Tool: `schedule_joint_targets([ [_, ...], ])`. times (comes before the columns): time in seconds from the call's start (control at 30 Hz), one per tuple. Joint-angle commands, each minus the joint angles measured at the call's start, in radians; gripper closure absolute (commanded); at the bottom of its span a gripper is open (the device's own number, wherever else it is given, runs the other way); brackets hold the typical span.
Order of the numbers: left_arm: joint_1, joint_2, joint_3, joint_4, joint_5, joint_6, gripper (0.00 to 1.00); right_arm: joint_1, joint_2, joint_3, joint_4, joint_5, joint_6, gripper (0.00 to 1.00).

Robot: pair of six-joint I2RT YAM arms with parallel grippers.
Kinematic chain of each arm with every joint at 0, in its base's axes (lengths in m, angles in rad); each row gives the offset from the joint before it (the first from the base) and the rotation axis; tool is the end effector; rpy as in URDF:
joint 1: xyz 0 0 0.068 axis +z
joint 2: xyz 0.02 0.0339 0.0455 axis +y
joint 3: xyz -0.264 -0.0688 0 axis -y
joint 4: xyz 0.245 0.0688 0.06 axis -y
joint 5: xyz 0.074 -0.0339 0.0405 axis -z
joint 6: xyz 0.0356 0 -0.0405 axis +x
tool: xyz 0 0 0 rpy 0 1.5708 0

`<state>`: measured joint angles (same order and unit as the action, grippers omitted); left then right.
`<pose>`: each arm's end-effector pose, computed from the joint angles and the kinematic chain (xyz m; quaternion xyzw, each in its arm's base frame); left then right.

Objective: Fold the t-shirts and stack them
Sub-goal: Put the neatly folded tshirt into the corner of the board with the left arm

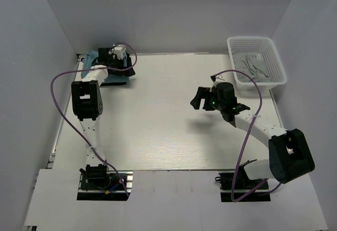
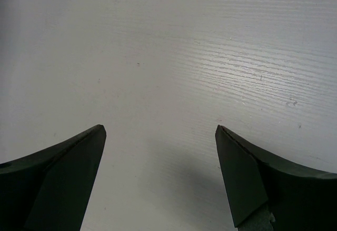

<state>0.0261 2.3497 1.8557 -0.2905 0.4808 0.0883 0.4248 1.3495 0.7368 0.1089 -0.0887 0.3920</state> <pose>0.5246 -0.0028 0.1635 0.1191 0.8939 -0.1983 0.3840 0.2655 0.1236 0.2264 -0.0367 0.8597 0.2368 0.4511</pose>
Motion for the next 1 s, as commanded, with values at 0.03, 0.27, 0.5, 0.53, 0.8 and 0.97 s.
schedule_joint_targets([
  [0.03,0.021,-0.091,-0.052,-0.141,-0.053,0.067,0.00,-0.004,-0.036,0.006,0.031,-0.006,-0.002,0.10],
  [0.27,0.021,-0.104,0.088,-0.191,-0.099,0.036,0.00,-0.006,-0.030,0.012,0.044,-0.014,0.004,0.10],
  [0.5,0.031,-0.173,0.168,-0.118,-0.238,0.005,0.00,-0.004,0.008,0.027,0.058,-0.036,0.010,0.10],
  [0.53,0.031,-0.173,0.178,-0.118,-0.252,0.005,0.00,-0.006,0.023,0.032,0.058,-0.037,0.014,0.10],
  [0.8,0.077,-0.009,0.360,-0.108,-0.294,0.014,0.00,-0.006,0.077,0.068,0.049,0.001,0.005,0.10],
  [0.97,0.117,0.057,0.413,-0.067,-0.246,0.014,0.00,-0.003,0.099,0.098,0.015,0.053,-0.004,0.10],
])
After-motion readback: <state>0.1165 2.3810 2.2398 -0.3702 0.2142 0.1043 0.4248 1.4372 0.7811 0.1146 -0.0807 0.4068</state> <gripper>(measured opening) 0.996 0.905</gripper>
